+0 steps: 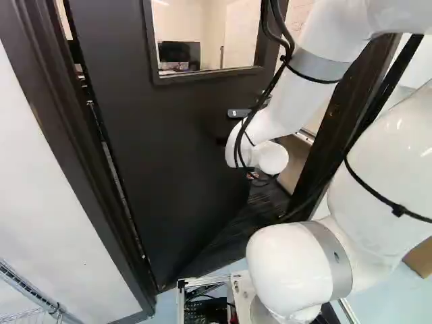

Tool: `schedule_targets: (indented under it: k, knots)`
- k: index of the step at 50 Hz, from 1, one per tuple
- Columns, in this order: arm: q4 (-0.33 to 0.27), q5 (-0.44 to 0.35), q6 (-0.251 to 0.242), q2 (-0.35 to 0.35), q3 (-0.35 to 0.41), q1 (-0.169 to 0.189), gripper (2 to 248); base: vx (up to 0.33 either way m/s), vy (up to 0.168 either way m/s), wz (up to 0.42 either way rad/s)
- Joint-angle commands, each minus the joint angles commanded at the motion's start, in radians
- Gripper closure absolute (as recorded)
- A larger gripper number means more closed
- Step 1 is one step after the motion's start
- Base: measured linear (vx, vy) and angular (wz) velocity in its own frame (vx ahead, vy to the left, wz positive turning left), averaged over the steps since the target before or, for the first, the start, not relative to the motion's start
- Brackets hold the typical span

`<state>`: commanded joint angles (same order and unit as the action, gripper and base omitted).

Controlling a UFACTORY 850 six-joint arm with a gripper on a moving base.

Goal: Open the door and move inside

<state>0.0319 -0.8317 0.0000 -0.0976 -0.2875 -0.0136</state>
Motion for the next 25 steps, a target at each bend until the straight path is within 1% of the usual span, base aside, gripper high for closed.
schedule_targets:
  k: [25]
  knots:
    - [0.071,0.0,0.0,0.069,-0.068,-0.06,3,0.0,0.0,0.0]
